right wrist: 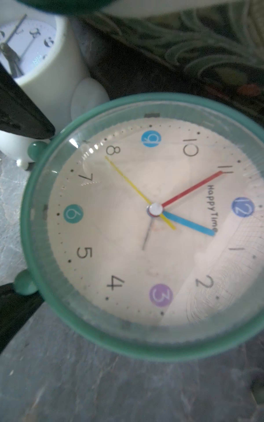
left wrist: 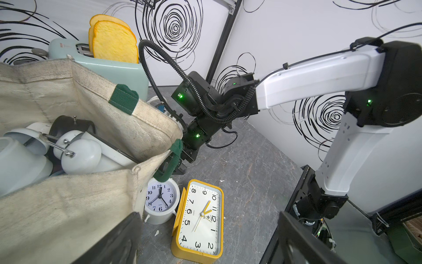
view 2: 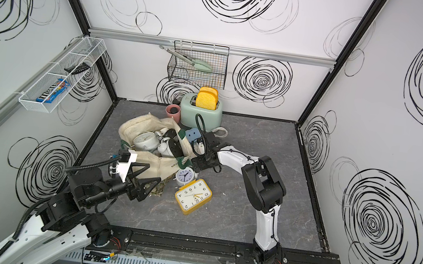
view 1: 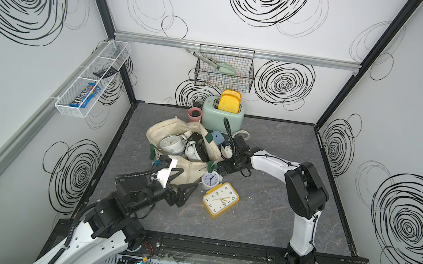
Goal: Put the alarm clock into the canvas bag
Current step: Pick up the alarm from the center of the board.
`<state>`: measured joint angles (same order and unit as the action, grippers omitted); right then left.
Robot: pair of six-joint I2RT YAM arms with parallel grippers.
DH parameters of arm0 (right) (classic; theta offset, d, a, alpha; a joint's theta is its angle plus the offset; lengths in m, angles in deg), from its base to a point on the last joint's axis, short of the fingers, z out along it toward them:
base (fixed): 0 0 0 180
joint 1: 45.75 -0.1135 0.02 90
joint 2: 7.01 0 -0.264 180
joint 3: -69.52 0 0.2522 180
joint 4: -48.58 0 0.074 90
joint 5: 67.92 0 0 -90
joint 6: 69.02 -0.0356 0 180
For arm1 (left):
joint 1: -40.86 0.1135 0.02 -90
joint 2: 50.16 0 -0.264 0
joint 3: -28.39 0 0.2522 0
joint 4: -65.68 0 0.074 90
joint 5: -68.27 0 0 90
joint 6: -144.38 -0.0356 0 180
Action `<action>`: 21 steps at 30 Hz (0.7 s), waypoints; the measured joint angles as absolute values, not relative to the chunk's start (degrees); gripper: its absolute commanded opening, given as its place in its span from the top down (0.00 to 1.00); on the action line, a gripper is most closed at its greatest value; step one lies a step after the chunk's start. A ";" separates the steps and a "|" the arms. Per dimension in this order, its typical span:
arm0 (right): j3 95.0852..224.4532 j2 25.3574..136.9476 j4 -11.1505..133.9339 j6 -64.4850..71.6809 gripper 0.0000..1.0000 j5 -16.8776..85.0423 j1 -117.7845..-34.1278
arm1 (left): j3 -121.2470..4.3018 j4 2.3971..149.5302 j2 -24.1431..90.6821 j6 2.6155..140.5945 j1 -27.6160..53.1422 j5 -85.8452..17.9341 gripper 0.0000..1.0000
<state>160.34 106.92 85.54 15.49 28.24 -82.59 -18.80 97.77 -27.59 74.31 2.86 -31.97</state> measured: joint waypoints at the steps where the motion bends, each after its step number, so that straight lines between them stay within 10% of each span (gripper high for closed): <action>1: 160.64 107.14 85.52 15.35 0.03 28.21 -82.59 | -18.80 97.79 -27.59 74.33 2.86 -31.94 0.04; 12: 162.43 109.47 85.19 13.06 0.00 27.60 -82.83 | -18.80 97.77 -27.46 74.31 2.86 -31.77 0.04; 21: 162.43 109.47 84.74 12.29 0.18 26.42 -83.12 | -18.78 97.77 -27.46 74.31 2.86 -31.66 0.04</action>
<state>162.43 109.47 84.74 12.29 26.42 -83.12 -18.78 97.77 -27.46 74.31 2.86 -31.66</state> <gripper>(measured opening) 0.865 0.961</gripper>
